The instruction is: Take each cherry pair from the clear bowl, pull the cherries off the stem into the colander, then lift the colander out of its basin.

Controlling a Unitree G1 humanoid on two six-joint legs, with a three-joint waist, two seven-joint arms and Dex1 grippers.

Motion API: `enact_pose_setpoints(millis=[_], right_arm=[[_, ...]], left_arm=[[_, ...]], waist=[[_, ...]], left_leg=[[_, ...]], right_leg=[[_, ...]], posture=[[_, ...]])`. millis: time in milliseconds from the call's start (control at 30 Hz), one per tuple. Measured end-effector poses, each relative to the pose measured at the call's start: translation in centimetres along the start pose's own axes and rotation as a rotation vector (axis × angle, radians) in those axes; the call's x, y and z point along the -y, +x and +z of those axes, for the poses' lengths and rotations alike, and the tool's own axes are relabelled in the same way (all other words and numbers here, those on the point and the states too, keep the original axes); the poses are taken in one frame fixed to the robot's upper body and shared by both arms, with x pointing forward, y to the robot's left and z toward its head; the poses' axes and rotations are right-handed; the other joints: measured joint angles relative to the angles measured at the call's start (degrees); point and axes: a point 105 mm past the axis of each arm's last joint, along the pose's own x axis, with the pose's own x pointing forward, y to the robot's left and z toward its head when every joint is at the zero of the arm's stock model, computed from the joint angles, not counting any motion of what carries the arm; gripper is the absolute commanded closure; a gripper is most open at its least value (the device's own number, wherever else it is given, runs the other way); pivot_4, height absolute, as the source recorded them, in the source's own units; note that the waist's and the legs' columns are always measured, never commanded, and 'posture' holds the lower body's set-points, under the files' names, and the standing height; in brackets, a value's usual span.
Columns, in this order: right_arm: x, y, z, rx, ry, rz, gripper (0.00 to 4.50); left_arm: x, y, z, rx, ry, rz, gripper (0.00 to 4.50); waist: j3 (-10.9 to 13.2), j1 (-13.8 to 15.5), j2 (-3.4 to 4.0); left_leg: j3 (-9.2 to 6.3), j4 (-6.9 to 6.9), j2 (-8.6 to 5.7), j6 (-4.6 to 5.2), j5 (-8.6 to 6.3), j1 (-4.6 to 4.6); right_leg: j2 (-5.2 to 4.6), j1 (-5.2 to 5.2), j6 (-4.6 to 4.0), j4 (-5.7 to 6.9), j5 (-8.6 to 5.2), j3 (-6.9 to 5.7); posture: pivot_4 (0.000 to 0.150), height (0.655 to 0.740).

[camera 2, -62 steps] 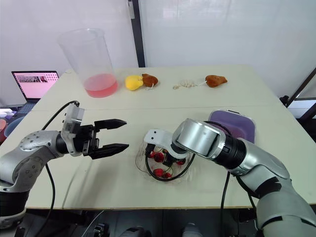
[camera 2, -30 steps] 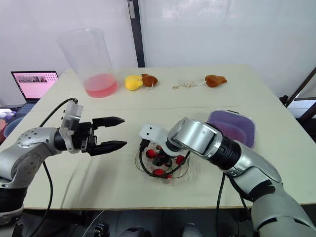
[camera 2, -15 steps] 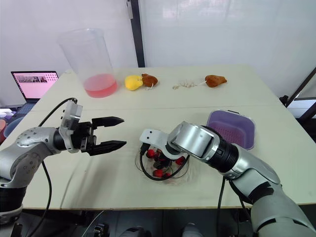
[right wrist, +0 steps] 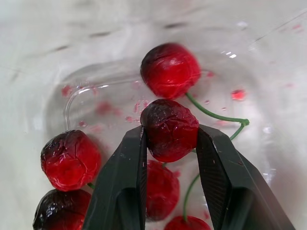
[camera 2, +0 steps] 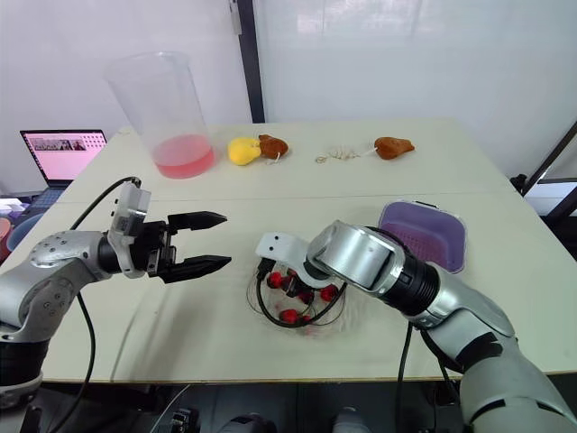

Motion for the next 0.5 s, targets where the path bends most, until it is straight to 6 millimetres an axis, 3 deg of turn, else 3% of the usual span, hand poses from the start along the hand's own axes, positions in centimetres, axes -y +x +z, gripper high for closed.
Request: enact_pose_setpoints(millis=[100, 267, 500], right_arm=[[-0.1, -1.0, 0.3, 0.036, -0.022, 0.009, 2.99], [0.0, -4.8, 2.2, 0.230, -0.150, 0.021, 2.99], [0.0, -7.6, 2.0, 0.410, -0.401, -0.054, 2.99]], left_arm=[[0.0, 0.1, 0.0, 0.011, -0.005, 0.001, 0.00], [-0.8, 0.4, 1.0, 0.097, -0.067, 0.030, 0.00], [-3.8, 0.1, 3.0, 0.243, -0.191, 0.151, 0.00]], waist=[[0.0, 0.1, 0.00], [0.0, 0.3, -0.01], [0.0, 0.3, -0.07]], left_leg=[[0.00, 0.00, 0.00, 0.00, 0.00, -0.01], [0.00, 0.01, 0.00, 0.00, 0.00, 0.01], [0.07, 0.02, 0.00, 0.00, 0.00, 0.02]], right_leg=[[-0.01, 0.00, 0.00, 0.00, 0.00, 0.00], [0.01, 0.02, 0.01, -0.01, 0.00, 0.00], [0.00, 0.03, 0.01, 0.00, 0.01, 0.00]], posture=[[0.150, 0.7400], [0.150, 0.7400], [0.150, 0.7400]])
